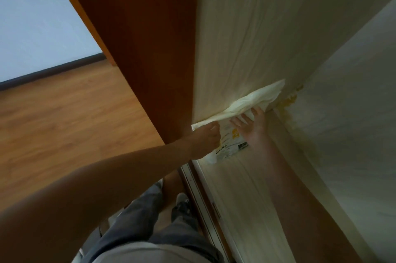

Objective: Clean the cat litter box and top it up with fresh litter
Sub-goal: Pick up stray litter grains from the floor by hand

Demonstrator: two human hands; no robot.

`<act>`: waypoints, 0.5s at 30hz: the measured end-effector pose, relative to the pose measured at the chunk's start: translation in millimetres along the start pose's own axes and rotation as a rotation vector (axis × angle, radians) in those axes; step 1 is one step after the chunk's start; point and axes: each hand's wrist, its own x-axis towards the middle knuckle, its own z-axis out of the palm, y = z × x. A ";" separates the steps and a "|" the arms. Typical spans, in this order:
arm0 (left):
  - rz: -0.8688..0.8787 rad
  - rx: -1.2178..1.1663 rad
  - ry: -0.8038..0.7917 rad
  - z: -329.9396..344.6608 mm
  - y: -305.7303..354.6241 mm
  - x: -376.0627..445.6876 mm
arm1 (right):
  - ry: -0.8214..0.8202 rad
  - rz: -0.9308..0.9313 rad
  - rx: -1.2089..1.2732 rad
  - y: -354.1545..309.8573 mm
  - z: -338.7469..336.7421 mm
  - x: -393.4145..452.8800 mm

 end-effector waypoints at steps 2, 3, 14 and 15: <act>0.011 -0.085 0.161 -5.0 5.4 -10.7 | 0.033 -0.003 0.016 6.7 -5.5 -12.7; -0.012 -0.162 0.184 -10.1 5.3 -18.1 | 0.060 0.004 0.019 10.4 -7.6 -20.5; -0.442 -0.754 0.502 -7.6 55.2 -123.6 | -0.046 0.188 -0.131 73.7 -6.4 -90.2; -0.507 -0.791 0.527 -4.1 60.6 -136.5 | -0.070 0.192 -0.187 82.8 -0.5 -98.4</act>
